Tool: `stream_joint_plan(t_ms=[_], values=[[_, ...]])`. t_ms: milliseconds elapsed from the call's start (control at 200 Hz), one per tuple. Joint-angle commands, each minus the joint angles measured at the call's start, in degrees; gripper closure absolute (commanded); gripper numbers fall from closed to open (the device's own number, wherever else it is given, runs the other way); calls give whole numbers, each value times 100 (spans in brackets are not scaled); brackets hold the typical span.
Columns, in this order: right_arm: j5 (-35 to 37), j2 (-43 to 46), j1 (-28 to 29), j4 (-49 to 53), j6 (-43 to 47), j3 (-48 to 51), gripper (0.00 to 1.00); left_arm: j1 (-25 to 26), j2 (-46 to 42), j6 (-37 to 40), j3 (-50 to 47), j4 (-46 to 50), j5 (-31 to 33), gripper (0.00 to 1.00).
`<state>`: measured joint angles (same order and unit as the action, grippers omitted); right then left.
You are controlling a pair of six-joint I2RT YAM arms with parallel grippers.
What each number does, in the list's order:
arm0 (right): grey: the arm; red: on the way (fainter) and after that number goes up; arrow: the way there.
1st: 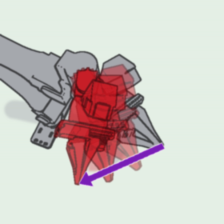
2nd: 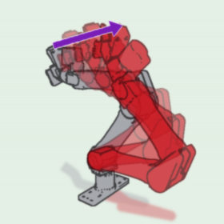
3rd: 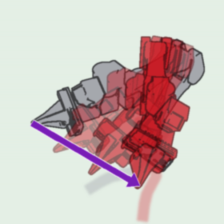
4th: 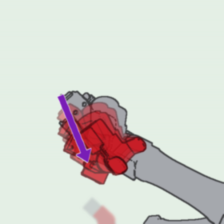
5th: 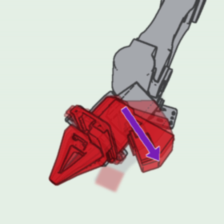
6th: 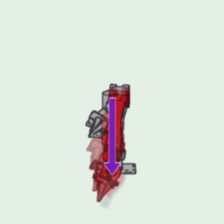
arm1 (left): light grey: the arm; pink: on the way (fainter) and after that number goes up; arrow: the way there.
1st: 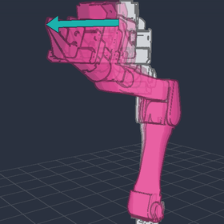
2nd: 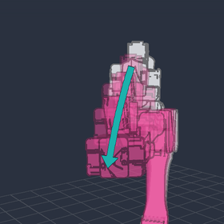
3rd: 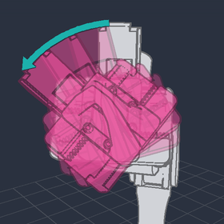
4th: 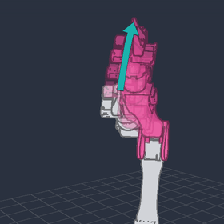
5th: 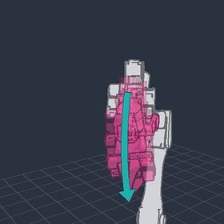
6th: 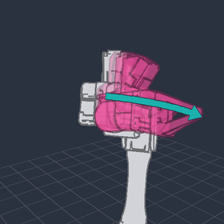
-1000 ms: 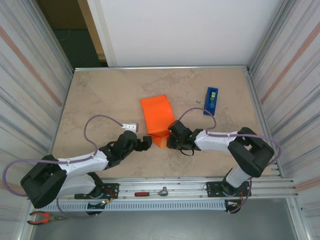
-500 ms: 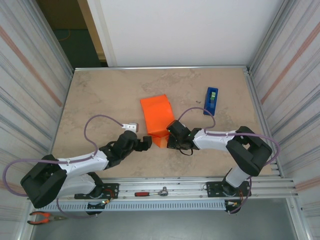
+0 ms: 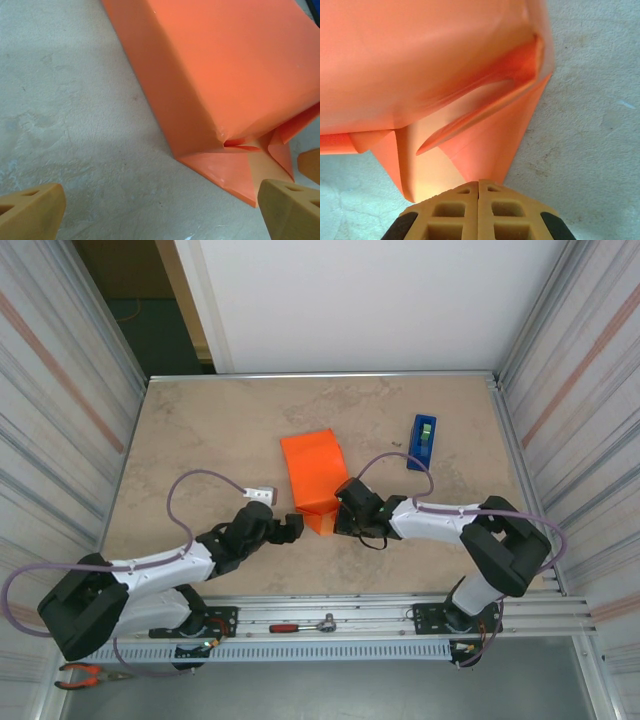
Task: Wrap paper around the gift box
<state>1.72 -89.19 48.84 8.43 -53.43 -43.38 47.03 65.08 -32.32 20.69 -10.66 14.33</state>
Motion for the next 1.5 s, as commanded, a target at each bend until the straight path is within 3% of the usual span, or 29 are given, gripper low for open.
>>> stream_joint_plan(t_ms=[0,70,160,326,1223,1498], values=[[36,191,-48,53,-42,-64,100,52,-63,119,-18,42,-213,1],[37,176,-45,83,-41,-66,100,51,-16,128,-12,34,-275,1],[81,118,-31,195,-74,-81,72,48,45,137,22,-15,-327,1],[197,-23,52,360,-70,-151,59,49,212,153,148,-5,-404,1],[480,-559,240,671,-30,-539,67,52,278,147,190,-12,-419,1],[542,-834,302,755,-52,-768,78,46,303,136,190,-33,-439,1]])
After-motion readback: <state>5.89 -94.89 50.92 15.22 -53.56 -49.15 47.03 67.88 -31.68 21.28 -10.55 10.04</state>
